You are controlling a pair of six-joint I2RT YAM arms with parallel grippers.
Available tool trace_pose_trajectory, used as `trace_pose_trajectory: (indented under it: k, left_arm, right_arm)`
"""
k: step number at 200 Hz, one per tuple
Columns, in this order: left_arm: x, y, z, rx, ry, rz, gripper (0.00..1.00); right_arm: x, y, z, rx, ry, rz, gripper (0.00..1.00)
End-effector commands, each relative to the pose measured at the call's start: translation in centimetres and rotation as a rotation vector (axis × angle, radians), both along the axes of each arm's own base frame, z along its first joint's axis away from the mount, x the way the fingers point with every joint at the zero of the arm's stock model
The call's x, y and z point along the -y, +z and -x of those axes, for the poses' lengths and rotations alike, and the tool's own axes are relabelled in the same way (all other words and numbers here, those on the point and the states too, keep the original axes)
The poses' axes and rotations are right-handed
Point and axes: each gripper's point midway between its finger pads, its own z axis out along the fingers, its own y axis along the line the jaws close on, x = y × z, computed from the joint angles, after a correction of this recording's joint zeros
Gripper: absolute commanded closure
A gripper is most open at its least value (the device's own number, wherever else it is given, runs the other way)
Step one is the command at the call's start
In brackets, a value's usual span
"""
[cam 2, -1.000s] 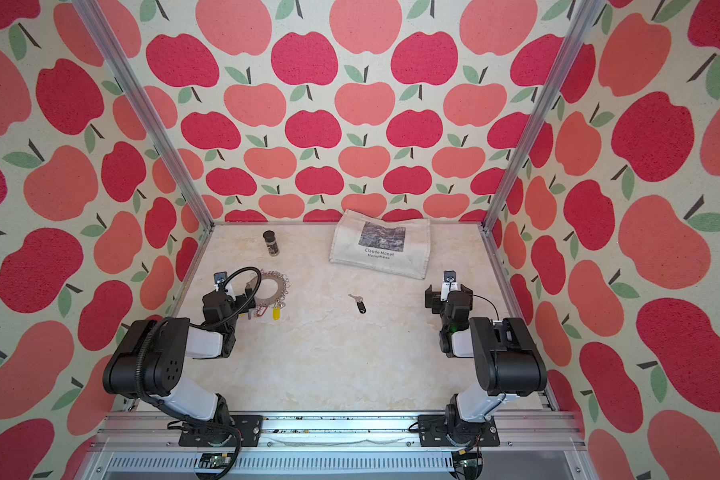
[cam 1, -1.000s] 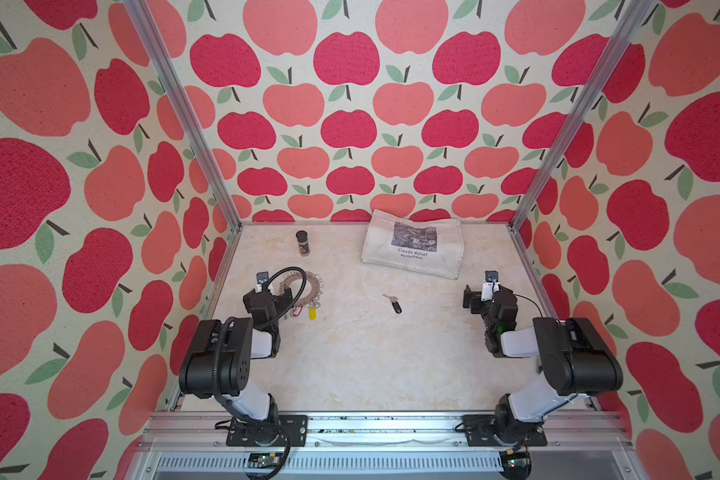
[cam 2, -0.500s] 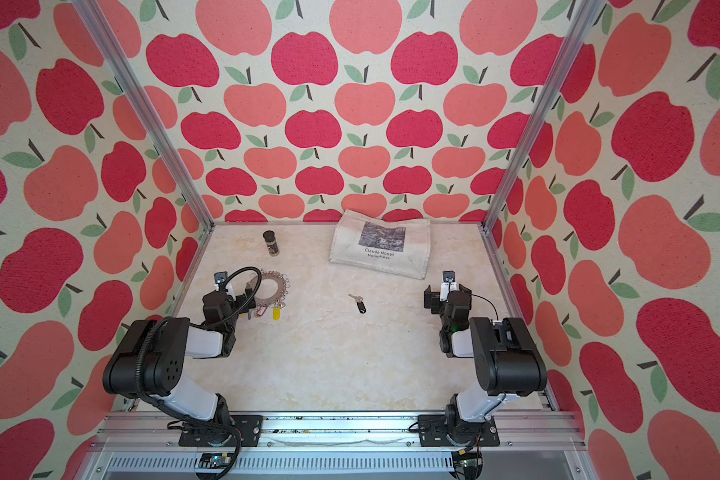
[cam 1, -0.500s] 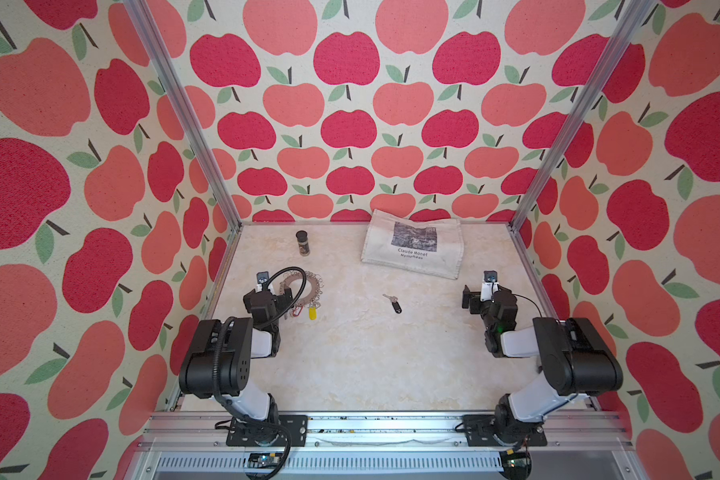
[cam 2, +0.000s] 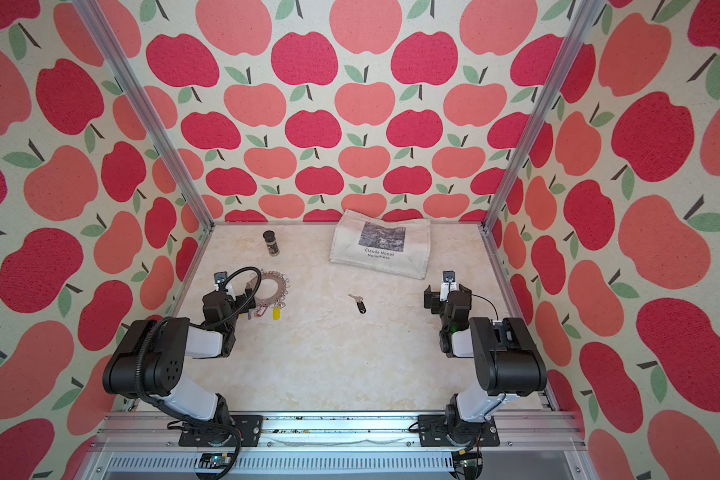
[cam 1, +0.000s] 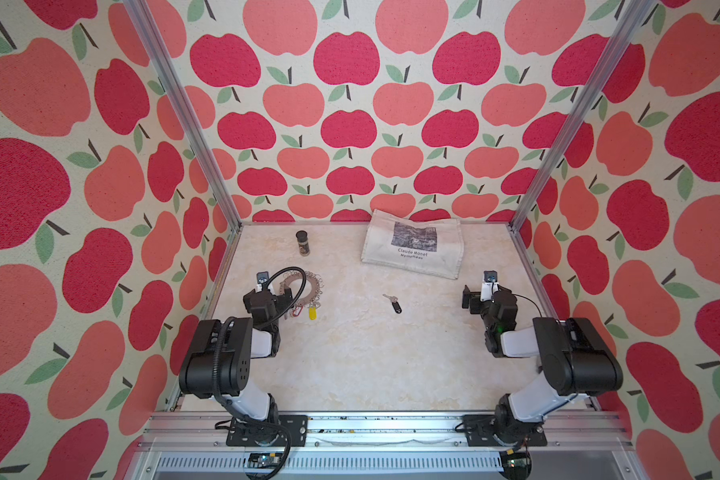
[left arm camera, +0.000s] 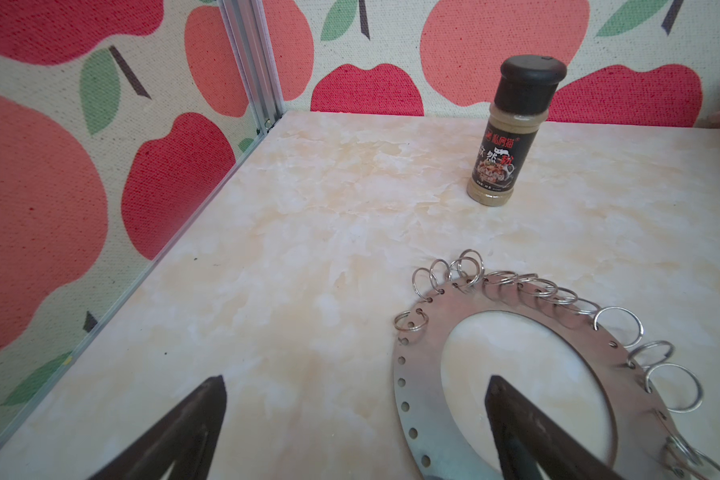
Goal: Put the keys on the keyring
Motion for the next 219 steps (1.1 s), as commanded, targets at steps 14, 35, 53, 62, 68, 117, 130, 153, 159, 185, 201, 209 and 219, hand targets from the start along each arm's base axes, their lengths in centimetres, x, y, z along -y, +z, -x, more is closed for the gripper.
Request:
trace_pose_trajectory:
  k: [14,35,53,62,68,117,130,153,159,185,201,209,219]
  left_arm:
    - [0.0,0.2,-0.5,0.007,-0.006,0.019,0.01]
    - [-0.2,0.5,-0.6,0.017,0.009,0.012,0.01]
    - [-0.4,2.9,-0.2,0.036,0.046,-0.026,0.01]
    - [-0.3,4.3,-0.2,0.016,0.070,-0.050,0.01]
    - [-0.2,5.3,-0.2,0.006,0.065,-0.052,0.01]
    - [5.5,8.9,0.2,-0.168,-0.067,0.098,0.01]
    - [7.9,7.6,0.0,-0.260,-0.113,0.140,0.00]
    - [11.4,5.7,-0.7,-0.393,-0.173,0.197,0.02]
    - [12.3,5.3,-0.9,-0.418,-0.193,0.209,0.03]
    - [14.3,3.9,-1.7,-0.500,-0.234,0.263,0.04]
    - [14.7,2.8,-2.1,-0.547,-0.237,0.273,0.04]
    - [14.8,2.1,-2.3,-0.568,-0.234,0.276,0.04]
    - [14.7,1.4,-2.6,-0.593,-0.231,0.287,0.04]
  right_arm:
    - [0.1,0.9,-0.5,0.018,-0.001,-0.015,0.01]
    - [0.3,1.1,-0.6,0.014,-0.003,-0.027,0.01]
    - [-0.3,3.0,-0.6,-0.002,-0.011,0.025,0.01]
    - [-0.4,4.3,-0.5,-0.037,-0.028,0.052,0.01]
    - [-0.6,5.0,-0.4,-0.062,-0.035,0.056,0.01]
    - [-2.2,9.5,1.5,-0.190,-0.028,-0.018,0.01]
    - [-2.8,10.1,2.3,-0.218,-0.014,-0.077,0.01]
    - [-3.9,10.7,3.7,-0.255,0.021,-0.167,0.01]
    - [-4.2,10.7,4.0,-0.263,0.034,-0.190,0.01]
    - [-5.3,10.8,5.0,-0.301,0.078,-0.236,0.01]
    - [-5.8,10.8,5.3,-0.317,0.100,-0.248,0.01]
    - [-6.0,10.9,5.5,-0.321,0.110,-0.258,0.01]
    - [-6.3,11.0,5.6,-0.327,0.124,-0.269,0.01]
